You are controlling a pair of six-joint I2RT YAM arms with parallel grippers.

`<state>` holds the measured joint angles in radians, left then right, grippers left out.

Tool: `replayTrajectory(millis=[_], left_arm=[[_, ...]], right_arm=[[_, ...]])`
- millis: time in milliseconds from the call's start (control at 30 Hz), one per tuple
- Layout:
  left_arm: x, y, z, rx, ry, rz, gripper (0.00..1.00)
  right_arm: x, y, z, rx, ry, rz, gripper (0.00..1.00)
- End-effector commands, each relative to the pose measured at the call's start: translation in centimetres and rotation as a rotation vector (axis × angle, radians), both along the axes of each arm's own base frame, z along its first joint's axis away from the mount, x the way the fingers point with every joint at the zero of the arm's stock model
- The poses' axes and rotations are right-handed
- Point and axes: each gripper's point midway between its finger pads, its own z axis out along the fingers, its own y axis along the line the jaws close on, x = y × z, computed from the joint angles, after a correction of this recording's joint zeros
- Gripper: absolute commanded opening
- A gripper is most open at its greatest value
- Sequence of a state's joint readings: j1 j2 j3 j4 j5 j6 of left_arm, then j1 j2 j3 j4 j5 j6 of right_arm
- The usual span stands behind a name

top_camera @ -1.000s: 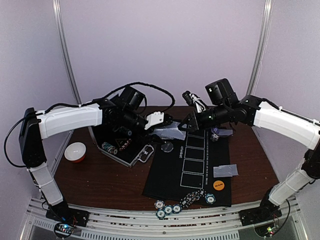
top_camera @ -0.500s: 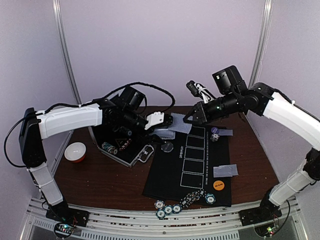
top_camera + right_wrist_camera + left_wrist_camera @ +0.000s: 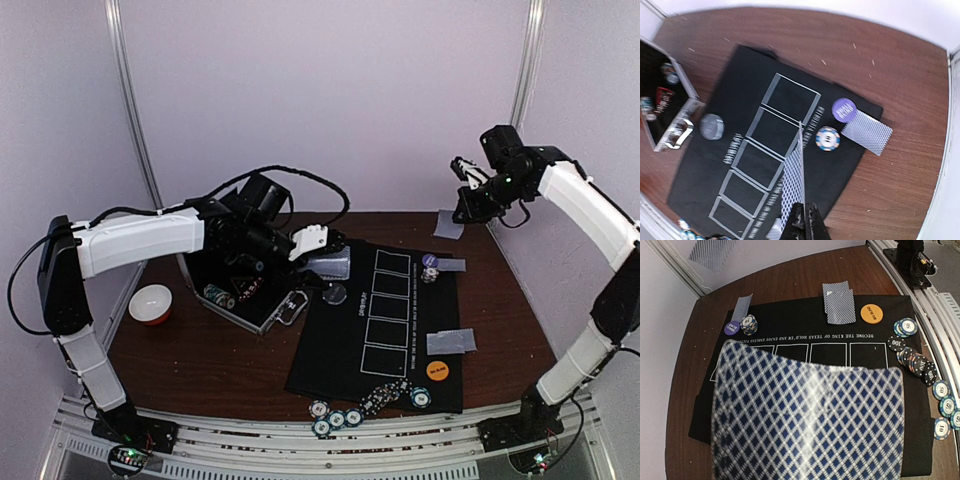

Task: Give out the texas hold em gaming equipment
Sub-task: Distribute the poker card in the small blind area.

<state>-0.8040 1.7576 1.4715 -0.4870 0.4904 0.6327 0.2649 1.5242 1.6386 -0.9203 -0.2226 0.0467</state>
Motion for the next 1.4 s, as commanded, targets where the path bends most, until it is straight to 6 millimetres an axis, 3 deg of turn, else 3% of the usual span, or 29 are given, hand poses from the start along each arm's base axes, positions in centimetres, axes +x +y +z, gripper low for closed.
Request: replayTrajectory(millis=[0, 167, 300, 433, 633, 1067, 1367], left_arm=[[0.0, 0.1, 2.4, -0.064, -0.034, 0.002, 0.55], [0.0, 0.3, 2.3, -0.059, -0.035, 0.007, 0.55], [0.0, 0.3, 1.9, -0.055, -0.022, 0.010, 0.55], [0.1, 0.3, 1.7, -0.050, -0.020, 0.014, 0.55], [0.4, 0.2, 1.6, -0.044, -0.027, 0.026, 0.55], [0.7, 0.0, 1.5, -0.030, -0.020, 0.030, 0.55], [0.8, 0.0, 1.3, -0.026, -0.019, 0.033, 0.55]], right_arm=[[3.0, -3.3, -5.6, -0.188, 0.129, 0.041, 0.00], [7.9, -5.3, -7.5, -0.213, 0.181, 0.088, 0.00], [10.1, -7.5, -9.9, -0.184, 0.231, 0.068, 0.00], [10.7, -8.0, -12.2, -0.136, 0.271, 0.105, 0.00], [11.2, -7.1, -14.9, -0.079, 0.307, 0.187, 0.00], [11.5, -9.9, -20.9, -0.167, 0.430, 0.133, 0.00], [13.0, -10.6, -21.3, -0.276, 0.366, 0.176, 0.00]])
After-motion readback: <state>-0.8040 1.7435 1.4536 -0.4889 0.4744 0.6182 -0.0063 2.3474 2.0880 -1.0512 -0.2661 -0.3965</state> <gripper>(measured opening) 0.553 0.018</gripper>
